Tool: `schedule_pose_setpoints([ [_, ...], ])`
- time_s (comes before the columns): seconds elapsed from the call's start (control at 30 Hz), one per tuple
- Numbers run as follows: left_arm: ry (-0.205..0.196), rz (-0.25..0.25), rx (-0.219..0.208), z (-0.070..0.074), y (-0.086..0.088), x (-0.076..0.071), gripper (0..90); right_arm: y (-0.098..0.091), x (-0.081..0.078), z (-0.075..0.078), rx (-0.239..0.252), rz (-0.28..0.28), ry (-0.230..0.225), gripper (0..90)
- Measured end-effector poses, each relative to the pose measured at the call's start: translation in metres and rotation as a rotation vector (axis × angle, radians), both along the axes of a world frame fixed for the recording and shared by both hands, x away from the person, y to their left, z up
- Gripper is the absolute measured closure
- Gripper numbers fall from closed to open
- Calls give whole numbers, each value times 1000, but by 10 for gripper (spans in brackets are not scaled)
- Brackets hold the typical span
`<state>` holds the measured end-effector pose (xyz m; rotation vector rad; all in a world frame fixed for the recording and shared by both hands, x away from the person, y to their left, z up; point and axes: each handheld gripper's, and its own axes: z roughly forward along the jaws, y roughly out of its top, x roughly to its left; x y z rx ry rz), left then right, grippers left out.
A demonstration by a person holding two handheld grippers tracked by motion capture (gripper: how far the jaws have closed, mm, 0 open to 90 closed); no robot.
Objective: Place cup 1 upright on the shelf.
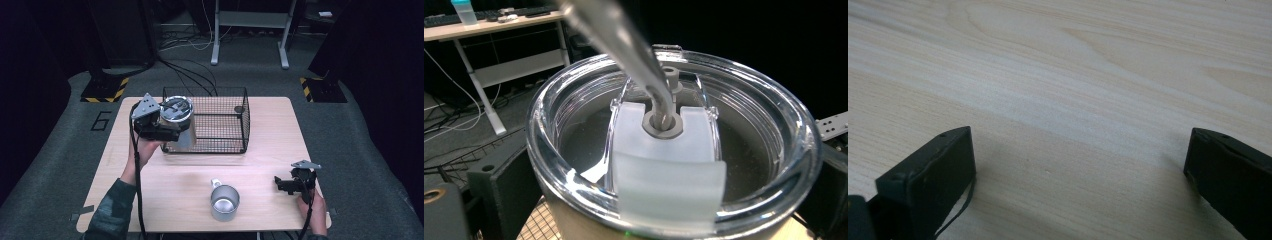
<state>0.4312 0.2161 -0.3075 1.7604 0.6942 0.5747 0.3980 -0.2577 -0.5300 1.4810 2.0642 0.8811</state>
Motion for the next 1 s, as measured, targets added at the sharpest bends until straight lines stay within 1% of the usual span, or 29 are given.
schedule_pose_setpoints([
  [0.13, 2, 7, 5, 2, -1, 7, 39, 0, 0, 0, 0, 0, 0, 0],
  [0.17, 10, 12, -4, 2, -2, 8, 39, 0, 0, 0, 0, 0, 0, 0],
  [0.2, 2, 12, 2, 3, -2, 10, 39, 0, 0, 0, 0, 0, 0, 0],
  [0.27, 7, 19, 0, 3, -2, 13, 39, 0, 0, 0, 0, 0, 0, 0],
  [0.37, 5, 24, 12, 4, -4, 19, 39, 0, 0, 0, 0, 0, 0, 0],
  [0.43, 14, 28, 12, 3, -5, 22, 39, 0, 0, 0, 0, 0, 0, 0],
  [0.5, 10, 32, 23, 3, -5, 25, 39, 0, 0, 0, 0, 0, 0, 0],
  [0.53, 7, 39, 21, 3, -6, 27, 39, 0, 0, 0, 0, 0, 0, 0],
  [0.67, 13, 49, 11, 3, -6, 32, 39, 0, 0, 0, 0, 0, 0, 0],
  [0.77, 9, 66, 27, 3, -5, 38, 39, 0, 0, 0, 0, 0, 0, 0],
  [0.83, 8, 78, 25, 1, -5, 41, 39, 0, 0, 0, 0, 0, 0, 0],
  [1.0, 25, 95, 36, -3, -4, 52, 39, 0, 0, 0, 0, 0, 0, 0],
])
